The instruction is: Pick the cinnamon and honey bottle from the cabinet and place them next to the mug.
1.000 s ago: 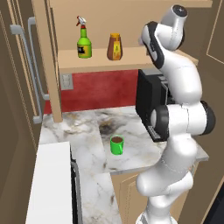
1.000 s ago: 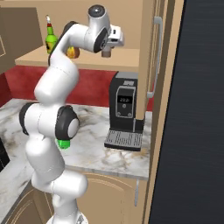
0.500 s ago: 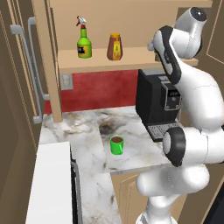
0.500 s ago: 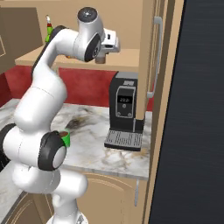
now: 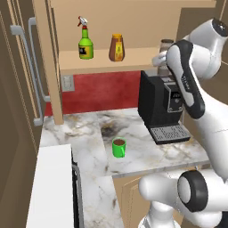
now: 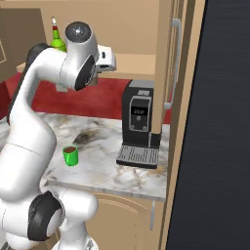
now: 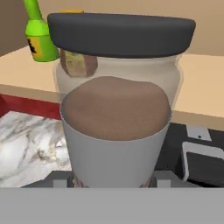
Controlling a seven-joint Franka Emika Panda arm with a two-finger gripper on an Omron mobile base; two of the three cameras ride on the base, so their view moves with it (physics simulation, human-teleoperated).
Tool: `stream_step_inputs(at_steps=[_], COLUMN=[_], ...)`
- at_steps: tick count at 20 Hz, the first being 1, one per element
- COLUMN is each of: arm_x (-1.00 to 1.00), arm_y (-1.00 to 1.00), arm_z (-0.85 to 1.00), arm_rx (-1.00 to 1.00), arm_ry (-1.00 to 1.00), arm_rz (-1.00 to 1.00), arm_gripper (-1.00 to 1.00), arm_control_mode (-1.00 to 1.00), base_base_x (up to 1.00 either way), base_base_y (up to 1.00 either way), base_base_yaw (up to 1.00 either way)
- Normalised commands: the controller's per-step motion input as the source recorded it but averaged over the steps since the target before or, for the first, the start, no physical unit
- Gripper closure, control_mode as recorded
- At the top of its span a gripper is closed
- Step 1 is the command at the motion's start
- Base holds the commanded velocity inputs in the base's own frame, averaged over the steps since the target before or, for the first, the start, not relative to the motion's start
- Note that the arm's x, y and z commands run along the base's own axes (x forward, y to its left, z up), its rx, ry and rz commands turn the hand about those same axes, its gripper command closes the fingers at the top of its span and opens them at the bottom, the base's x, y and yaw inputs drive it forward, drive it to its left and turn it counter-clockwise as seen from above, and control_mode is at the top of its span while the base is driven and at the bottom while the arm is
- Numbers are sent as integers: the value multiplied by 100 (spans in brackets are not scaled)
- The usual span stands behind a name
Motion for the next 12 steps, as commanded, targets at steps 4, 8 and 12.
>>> stream_step_inputs(at_steps=[4,8,12], arm_x=[-100,-81,-48], arm_y=[27,24,11], arm_z=[-22,-37,-62], arm_rx=[0,0,5], arm_ry=[-3,0,0], arm_rz=[45,59,65], arm_gripper=[100,100,100], arm_control_mode=[-100,-100,-100], base_base_x=[0,0,0], base_base_y=[0,0,0], base_base_yaw=[0,0,0])
